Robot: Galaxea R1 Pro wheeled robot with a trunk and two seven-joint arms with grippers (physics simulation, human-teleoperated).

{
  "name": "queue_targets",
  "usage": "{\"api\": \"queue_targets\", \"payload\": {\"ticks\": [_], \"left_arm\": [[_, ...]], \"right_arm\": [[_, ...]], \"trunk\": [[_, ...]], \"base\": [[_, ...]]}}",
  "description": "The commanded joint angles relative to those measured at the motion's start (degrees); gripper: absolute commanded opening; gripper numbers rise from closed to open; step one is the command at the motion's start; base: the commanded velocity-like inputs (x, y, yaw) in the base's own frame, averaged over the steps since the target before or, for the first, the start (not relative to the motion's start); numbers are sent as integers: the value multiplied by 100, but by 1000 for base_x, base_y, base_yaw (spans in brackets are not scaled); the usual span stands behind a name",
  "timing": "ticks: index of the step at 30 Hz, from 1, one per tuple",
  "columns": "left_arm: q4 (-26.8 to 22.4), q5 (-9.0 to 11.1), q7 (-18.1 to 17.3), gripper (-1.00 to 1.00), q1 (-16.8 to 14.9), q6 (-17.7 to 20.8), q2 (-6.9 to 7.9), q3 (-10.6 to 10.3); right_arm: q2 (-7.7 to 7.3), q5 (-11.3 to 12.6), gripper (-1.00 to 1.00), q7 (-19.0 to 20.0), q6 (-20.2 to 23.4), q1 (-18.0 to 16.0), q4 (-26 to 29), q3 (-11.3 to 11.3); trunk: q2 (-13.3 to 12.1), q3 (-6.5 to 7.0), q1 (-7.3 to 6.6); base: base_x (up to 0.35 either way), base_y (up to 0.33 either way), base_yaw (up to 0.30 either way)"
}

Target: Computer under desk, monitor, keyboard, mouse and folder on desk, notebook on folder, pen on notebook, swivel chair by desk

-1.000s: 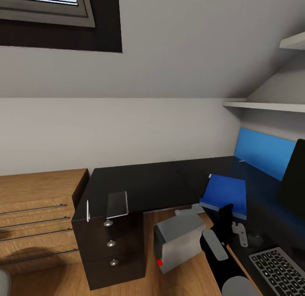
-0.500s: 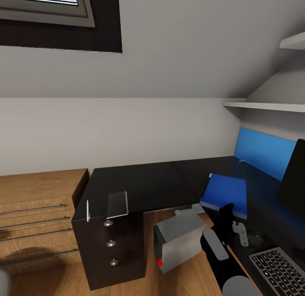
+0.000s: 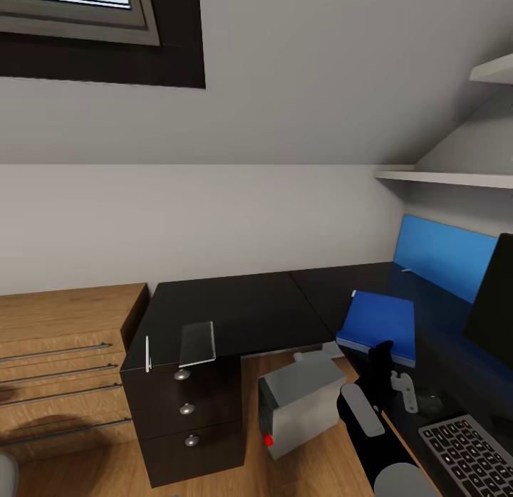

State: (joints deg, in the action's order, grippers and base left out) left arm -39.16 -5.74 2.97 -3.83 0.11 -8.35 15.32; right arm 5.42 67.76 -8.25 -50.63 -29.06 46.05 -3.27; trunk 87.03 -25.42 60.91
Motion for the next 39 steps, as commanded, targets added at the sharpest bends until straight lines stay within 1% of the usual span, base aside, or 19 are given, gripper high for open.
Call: {"api": "queue_targets", "payload": {"ticks": [1, 10, 24, 39], "left_arm": [[-4, -59, 2, 100, -3, 0, -7, 24], [-4, -59, 2, 100, -3, 2, -5, 24], [-4, -59, 2, 100, -3, 3, -2, 24], [-9, -59, 2, 100, -4, -2, 0, 23]], "right_arm": [[3, -42, -100, -54, 0, -4, 4, -7], [6, -21, -100, -49, 8, -4, 6, 3], [32, -32, -100, -50, 42, -4, 26, 20], [22, -36, -100, -39, 43, -4, 17, 17]], "trunk": [[4, -7, 0], [4, -7, 0], [4, -7, 0], [4, -7, 0]], "base": [[0, 0, -91], [0, 0, -89], [0, 0, -4], [0, 0, 0]]}}
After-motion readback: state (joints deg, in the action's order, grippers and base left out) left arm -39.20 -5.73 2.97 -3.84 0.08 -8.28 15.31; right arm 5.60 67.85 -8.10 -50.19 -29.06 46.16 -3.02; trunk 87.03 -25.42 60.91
